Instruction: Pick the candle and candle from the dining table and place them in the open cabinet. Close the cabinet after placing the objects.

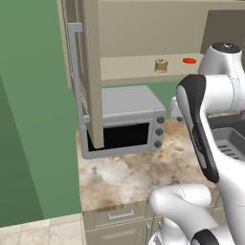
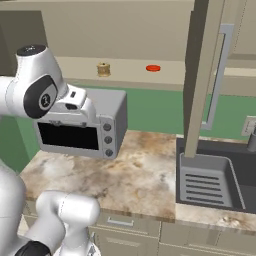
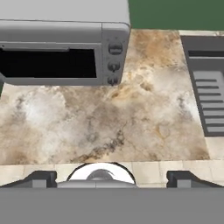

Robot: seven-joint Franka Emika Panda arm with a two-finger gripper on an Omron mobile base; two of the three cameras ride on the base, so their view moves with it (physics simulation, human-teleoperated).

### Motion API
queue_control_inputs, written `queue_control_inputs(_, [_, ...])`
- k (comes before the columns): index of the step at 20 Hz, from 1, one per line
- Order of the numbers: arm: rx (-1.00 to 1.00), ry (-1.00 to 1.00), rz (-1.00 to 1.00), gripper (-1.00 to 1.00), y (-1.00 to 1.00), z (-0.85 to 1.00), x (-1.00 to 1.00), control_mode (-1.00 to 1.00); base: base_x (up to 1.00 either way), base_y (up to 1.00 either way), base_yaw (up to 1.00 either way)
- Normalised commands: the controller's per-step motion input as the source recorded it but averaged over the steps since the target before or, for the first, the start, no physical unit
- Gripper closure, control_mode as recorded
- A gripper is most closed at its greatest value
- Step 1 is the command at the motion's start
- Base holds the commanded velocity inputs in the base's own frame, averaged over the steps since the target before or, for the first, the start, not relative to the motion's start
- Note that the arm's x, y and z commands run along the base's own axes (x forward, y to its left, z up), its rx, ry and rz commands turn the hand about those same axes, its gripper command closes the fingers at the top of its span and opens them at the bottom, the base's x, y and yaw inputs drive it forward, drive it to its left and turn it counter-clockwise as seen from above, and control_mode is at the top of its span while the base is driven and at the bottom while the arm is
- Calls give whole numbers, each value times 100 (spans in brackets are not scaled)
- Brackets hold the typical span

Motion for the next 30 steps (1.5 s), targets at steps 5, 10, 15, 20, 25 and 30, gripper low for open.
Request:
queue_control_inputs(5, [4, 6, 0, -100, 0, -44, -48, -100, 0, 0, 0])
queue_control_inputs(10, [1, 8, 0, -100, 0, -37, -50, -100, 0, 0, 0])
queue_control_inputs(15, [0, 9, 0, -100, 0, -12, -60, -100, 0, 0, 0])
queue_control_inputs(20, [0, 9, 0, -100, -2, -2, -40, -100, 0, 0, 0])
queue_control_inputs(25, [0, 0, 0, -100, 0, 0, 0, -100, 0, 0, 0])
queue_control_inputs(30, [0, 0, 0, -100, 0, 0, 0, -100, 0, 0, 0])
